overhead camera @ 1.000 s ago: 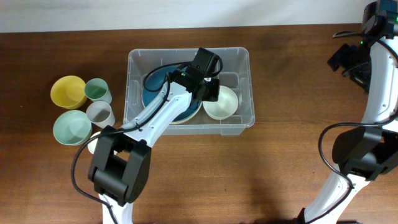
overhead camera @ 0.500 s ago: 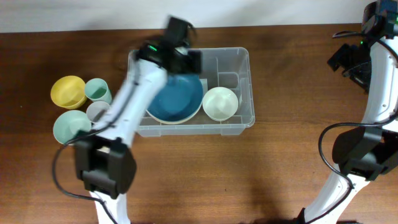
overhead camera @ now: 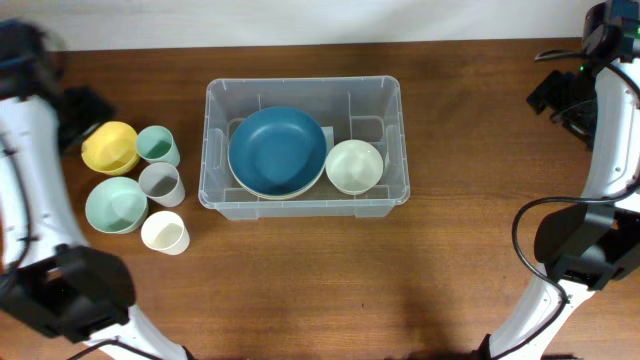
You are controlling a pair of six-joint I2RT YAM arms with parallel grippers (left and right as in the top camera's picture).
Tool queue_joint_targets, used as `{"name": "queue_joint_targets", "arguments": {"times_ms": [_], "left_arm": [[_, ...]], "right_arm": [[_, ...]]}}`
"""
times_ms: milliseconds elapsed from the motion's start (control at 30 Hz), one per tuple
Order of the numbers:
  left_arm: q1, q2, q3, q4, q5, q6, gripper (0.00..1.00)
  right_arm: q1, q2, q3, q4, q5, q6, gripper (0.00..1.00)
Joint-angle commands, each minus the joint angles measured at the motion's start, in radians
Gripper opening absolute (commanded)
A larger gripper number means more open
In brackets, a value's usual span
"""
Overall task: Pack container
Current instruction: 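Move left gripper to the mint green bowl and grasp its rim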
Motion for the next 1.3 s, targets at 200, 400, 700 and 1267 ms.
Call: {"name": "queue_joint_targets", "arguments": {"times_ms": [200, 400, 700, 1267], "left_arm": [[0.237, 0.010, -0.311, 0.061, 0.156, -0.077, 0.99], [0.243, 0.010, -0.586, 0.248, 0.163, -0.077, 0.99], [0.243, 0.010, -0.702, 0.372, 0.163, -0.077, 0.93], [0.243, 0.011, -0.733, 0.422, 0.162, -0.077, 0.27]], "right_arm": [[-0.001, 0.006, -0.004, 0.001, 0.002, 0.009, 0.99], [-0.001, 0.006, -0.004, 0.001, 0.002, 0.009, 0.99], [-0.001, 0.006, -0.004, 0.001, 0.002, 0.009, 0.99], [-0.001, 0.006, -0.004, 0.001, 0.002, 0.009, 0.99]]}}
